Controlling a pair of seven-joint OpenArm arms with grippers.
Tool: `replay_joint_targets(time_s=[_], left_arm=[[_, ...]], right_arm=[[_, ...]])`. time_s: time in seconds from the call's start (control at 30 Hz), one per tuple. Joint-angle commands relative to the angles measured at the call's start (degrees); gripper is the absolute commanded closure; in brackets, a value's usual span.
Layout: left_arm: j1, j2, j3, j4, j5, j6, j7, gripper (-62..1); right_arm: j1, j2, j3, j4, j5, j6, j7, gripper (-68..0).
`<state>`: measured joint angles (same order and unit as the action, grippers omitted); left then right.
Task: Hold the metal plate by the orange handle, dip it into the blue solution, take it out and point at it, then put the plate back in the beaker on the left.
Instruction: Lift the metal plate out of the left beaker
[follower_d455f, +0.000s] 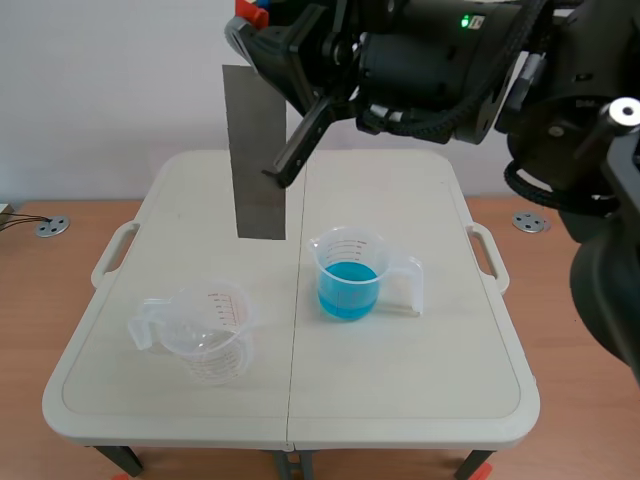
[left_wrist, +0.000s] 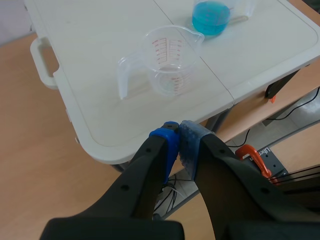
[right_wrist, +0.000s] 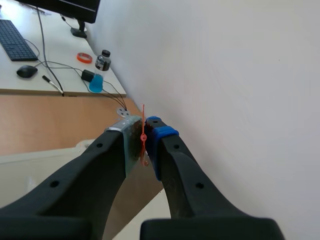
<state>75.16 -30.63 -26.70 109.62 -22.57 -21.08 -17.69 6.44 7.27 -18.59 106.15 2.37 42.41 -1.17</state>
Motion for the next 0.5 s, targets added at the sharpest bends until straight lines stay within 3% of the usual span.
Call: replay_joint_targets(time_s=[0.0,0.13,0.4,0.47], left_arm=[[0.3,0.1,0.0,0.7,-0.3,-0.1,-0.9,-1.3],[-1.9,-0.7,0.0,0.7,-0.3,-0.2,-0.9,-1.3],[-10.1,-6.6,0.0,0.7,-0.5,-0.8,0.1,-1.3],[-12.5,-7.9,0.1,0.7,-1.9,-0.7,1.7,-1.3]], right_arm=[[0.2,0.9,1.3,0.8,0.9,0.3,0.9,-1.3],[0.2,2.3,4.3,0.8,1.3,0.3,0.9,-1.3],[0.2,5.7,9.5,0.8,2.4,0.3,0.9,-1.3],[0.2,6.3,10.4,0.8,2.4,0.3,0.9,-1.3]])
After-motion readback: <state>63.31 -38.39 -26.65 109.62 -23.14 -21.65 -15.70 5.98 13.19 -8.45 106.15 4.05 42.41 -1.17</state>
